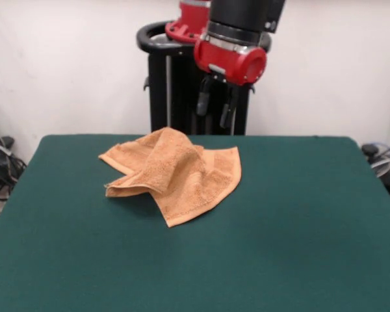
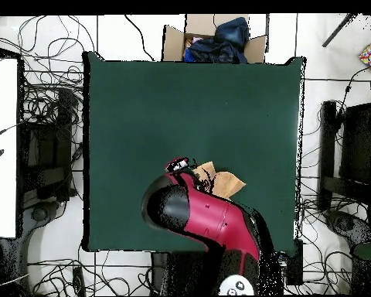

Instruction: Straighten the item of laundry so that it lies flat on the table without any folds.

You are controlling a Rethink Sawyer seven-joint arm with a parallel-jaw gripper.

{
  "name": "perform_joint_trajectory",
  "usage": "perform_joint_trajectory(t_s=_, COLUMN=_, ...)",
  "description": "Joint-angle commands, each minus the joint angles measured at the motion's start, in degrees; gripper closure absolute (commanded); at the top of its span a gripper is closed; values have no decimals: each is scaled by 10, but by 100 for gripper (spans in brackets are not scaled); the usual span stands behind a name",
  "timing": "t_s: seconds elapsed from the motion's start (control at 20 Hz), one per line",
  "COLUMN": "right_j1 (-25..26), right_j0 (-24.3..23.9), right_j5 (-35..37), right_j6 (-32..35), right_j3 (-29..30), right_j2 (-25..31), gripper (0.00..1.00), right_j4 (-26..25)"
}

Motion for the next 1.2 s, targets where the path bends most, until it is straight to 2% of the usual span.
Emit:
perform_joint_trajectory(t_s=0.05, right_j1=64, right_j0=-25, right_j5=-20, right_j6=6, right_j3=-9, right_j2=16, gripper=0, right_j4=-55)
perform_joint_trajectory(t_s=0.25, right_j1=80, right_j0=-82, right_j5=-105, right_j6=7, right_j3=18, right_j2=74, gripper=0, right_j4=-85)
perform_joint_trajectory(t_s=0.4, right_j1=83, right_j0=-103, right_j5=-119, right_j6=20, right_j3=31, right_j2=97, gripper=0, right_j4=-97)
perform_joint_trajectory(t_s=0.5, right_j1=68, right_j0=-94, right_j5=-98, right_j6=25, right_j3=34, right_j2=88, gripper=0, right_j4=-99)
perform_joint_trajectory(t_s=0.7, right_j1=-17, right_j0=-80, right_j5=-46, right_j6=36, right_j3=70, right_j2=84, gripper=0, right_j4=-85)
perform_joint_trajectory(t_s=0.85, right_j1=-109, right_j0=-66, right_j5=-9, right_j6=46, right_j3=112, right_j2=75, gripper=0, right_j4=-67)
perform_joint_trajectory(t_s=0.95, right_j1=-160, right_j0=-57, right_j5=-12, right_j6=69, right_j3=143, right_j2=80, gripper=0, right_j4=-47)
perform_joint_trajectory(t_s=1.05, right_j1=-190, right_j0=-47, right_j5=21, right_j6=81, right_j3=156, right_j2=88, gripper=0, right_j4=-22)
perform_joint_trajectory(t_s=1.2, right_j1=-195, right_j0=-28, right_j5=128, right_j6=91, right_j3=141, right_j2=83, gripper=0, right_j4=5)
